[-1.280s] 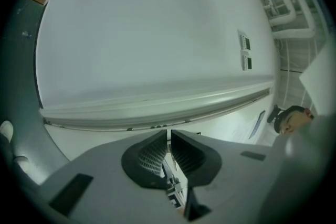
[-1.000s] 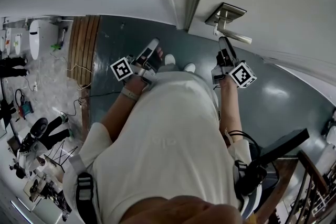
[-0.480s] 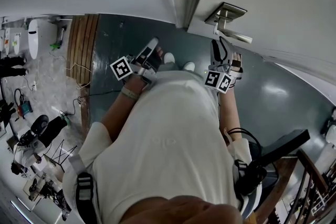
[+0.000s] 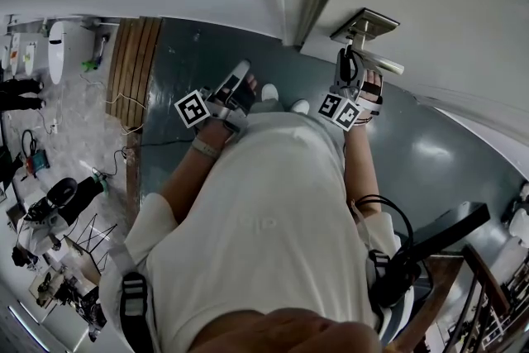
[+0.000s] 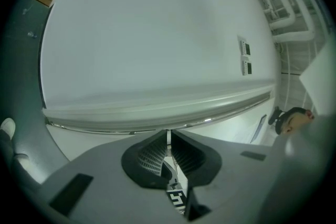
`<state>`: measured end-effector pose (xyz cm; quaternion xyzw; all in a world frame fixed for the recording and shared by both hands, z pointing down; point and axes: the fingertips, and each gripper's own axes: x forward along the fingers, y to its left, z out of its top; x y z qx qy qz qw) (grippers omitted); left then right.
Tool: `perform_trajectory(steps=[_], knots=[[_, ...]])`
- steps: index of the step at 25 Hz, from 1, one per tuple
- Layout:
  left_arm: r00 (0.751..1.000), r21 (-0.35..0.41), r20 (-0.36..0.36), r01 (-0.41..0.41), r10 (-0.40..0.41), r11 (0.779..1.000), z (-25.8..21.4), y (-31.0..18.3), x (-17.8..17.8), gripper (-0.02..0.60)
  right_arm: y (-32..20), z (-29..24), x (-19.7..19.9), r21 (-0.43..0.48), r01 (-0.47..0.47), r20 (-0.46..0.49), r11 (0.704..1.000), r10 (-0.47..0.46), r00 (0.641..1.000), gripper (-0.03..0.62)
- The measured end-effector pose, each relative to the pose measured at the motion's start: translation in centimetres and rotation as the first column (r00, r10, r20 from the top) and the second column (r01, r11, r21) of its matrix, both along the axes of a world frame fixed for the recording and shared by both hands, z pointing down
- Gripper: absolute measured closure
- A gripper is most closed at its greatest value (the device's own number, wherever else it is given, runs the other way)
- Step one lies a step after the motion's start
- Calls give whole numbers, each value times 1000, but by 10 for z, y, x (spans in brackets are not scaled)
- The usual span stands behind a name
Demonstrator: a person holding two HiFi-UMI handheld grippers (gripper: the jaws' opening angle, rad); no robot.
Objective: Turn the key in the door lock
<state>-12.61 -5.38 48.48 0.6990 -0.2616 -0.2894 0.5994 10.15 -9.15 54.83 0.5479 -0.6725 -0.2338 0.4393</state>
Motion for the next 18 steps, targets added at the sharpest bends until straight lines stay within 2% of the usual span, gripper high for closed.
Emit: perform_trajectory(steps=[3, 5, 10, 14, 18], knots=[[1000, 0, -1, 10, -10, 1000, -1, 0, -3, 571, -7, -4, 0, 21, -34, 0, 999, 34, 999, 476], [1000, -1, -2, 13, -13, 1000, 0, 0, -3, 571, -10, -6, 1, 33, -61, 24, 998, 60, 998, 511], [1000, -5, 1, 12, -12, 1000, 2, 0, -3, 571, -13, -6, 5, 27, -107, 181, 994, 101, 978, 523], [1000, -8, -1, 10, -10, 1000, 3, 0, -2, 571, -14, -8, 7, -21, -136, 347, 990, 135, 928, 523], [1000, -11, 1, 6, -6, 1000, 5, -1, 0, 571, -15, -7, 10, -71, -149, 511, 986, 164, 844, 523]])
